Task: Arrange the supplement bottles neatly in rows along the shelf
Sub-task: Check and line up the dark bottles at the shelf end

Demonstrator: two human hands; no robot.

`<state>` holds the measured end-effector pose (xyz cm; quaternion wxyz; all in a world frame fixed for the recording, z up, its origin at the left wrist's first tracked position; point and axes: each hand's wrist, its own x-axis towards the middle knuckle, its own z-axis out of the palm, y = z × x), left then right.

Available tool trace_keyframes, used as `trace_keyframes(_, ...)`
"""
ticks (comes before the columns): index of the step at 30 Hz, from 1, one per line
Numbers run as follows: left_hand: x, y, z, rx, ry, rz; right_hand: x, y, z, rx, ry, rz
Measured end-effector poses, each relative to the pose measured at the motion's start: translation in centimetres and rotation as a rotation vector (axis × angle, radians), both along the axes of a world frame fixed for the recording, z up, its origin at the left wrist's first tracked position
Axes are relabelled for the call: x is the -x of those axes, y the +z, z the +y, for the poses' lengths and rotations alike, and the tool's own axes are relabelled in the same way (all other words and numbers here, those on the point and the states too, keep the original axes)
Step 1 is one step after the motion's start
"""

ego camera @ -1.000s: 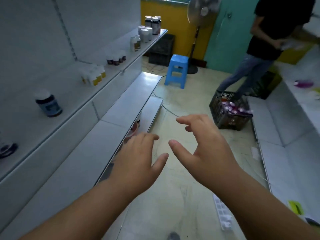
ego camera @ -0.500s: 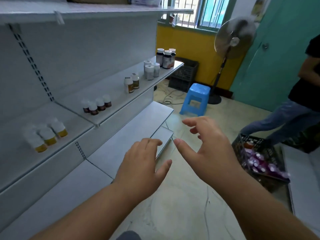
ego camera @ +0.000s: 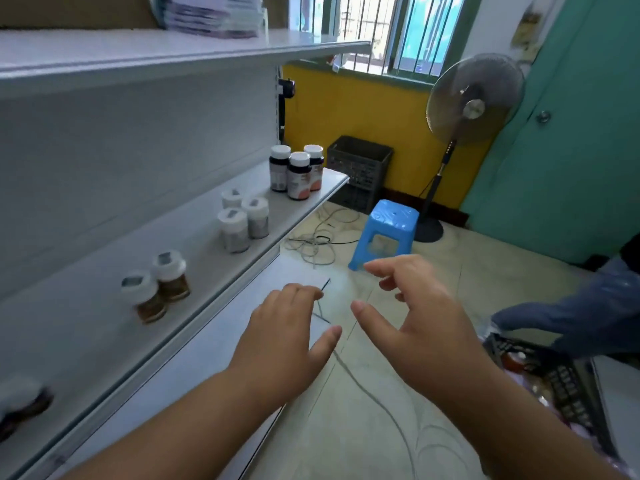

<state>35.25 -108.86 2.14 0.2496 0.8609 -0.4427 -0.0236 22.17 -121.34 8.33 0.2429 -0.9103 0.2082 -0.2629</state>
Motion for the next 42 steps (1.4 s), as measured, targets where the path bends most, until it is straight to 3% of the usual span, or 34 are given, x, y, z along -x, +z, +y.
trace_keyframes(10,-7.6,-3.9,-16.1,-0.011,0.357,0.070,-13.7,-3.2,-20.3,-0.044,0.301,-0.001)
trace_keyframes(16,-13.3,-3.3,-22.2,-0.023,0.577,0.023,-24.6,-2.4,-27.0,-0.048,0.505,0.002)
trace_keyframes(22,-19.9,-4.6,-25.4,-0.152,0.685,0.010,-34.4,-3.6,-29.9,0.022,0.597,0.018)
trace_keyframes(28,-21.3,-5.8,-27.8,-0.382,0.801,0.086,-39.2,-4.0,-31.2,0.400,0.632,0.039)
trace_keyframes(33,-21.9,-7.5,-29.2,-0.494,0.886,0.172,-41.3,-5.0,-32.1,0.407,0.773,0.031)
trace_keyframes(42,-21.8,-8.7,-29.7,-0.592,0.927,0.142,-43.0,-4.5,-33.4,0.381,0.917,0.004)
